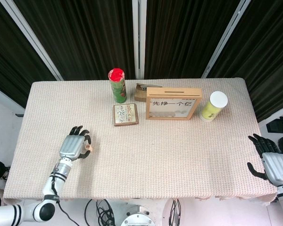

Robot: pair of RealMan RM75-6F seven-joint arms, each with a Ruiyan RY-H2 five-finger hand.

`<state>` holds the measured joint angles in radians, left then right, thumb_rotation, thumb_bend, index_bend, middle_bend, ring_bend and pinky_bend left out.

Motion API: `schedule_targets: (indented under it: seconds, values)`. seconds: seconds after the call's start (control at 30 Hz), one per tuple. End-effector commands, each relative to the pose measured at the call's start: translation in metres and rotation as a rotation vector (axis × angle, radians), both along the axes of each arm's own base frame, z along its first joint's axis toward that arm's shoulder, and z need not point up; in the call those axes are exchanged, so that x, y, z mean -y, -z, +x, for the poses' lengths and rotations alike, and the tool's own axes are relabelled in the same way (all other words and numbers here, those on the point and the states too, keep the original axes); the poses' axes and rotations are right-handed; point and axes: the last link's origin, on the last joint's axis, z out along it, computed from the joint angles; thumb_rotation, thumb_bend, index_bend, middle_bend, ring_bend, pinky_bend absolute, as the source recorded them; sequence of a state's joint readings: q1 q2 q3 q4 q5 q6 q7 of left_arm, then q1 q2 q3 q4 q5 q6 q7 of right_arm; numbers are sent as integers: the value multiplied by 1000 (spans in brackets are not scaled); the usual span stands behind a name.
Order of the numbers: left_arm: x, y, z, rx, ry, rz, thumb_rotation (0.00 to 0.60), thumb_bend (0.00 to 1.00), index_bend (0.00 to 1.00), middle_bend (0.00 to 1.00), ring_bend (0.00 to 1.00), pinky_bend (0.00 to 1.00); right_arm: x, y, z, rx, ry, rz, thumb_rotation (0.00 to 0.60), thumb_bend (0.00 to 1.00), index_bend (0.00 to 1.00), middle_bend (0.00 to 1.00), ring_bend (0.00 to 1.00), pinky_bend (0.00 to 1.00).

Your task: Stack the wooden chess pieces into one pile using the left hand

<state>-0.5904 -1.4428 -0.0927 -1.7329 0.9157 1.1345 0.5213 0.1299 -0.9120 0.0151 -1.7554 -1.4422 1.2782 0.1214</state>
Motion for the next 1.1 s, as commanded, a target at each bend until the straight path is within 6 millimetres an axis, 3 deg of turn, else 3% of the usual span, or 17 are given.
schedule_targets:
  seconds: [0.03, 0.23, 0.37, 0.43, 0.53, 0.7, 0.8, 0.93, 1.1]
  values:
    - [1, -1, 1, 3, 3, 1, 600, 289, 442, 190, 0, 5, 0, 0, 0, 0, -1, -1, 600, 337, 0, 0, 0, 0]
    - [4, -13, 13, 25, 38, 38, 600, 290, 386, 187, 0, 4, 0, -1, 0, 2, 0, -4, 600, 337, 0, 0, 0, 0]
    - [7, -36, 21, 58, 63, 131, 600, 289, 241, 159, 0, 5, 0, 1, 1, 4, -4, 2, 600, 337, 0, 0, 0, 0]
    - [12, -56, 18, 61, 103, 258, 600, 283, 163, 130, 0, 8, 1, 2, 4, 8, -19, 4, 600, 337, 0, 0, 0, 0]
    - [29, -82, -6, 34, 145, 415, 600, 258, 93, 106, 0, 14, 0, 8, 7, -1, -43, 18, 600, 337, 0, 0, 0, 0]
    - [64, -116, -63, 44, 79, 455, 600, 225, 46, 82, 0, 10, -2, 16, 11, -51, -66, 10, 600, 337, 0, 0, 0, 0]
    - [78, -123, -84, 58, 73, 472, 600, 222, 39, 78, 0, 8, -4, 19, 15, -62, -89, -14, 600, 337, 0, 0, 0, 0]
    - [86, -124, -94, 54, 74, 438, 600, 221, 39, 75, 0, 8, -5, 20, 19, -74, -112, -40, 600, 337, 0, 0, 0, 0]
    - [84, -125, -94, 34, 69, 409, 600, 222, 39, 75, 0, 7, -4, 24, 21, -89, -118, -46, 600, 337, 0, 0, 0, 0]
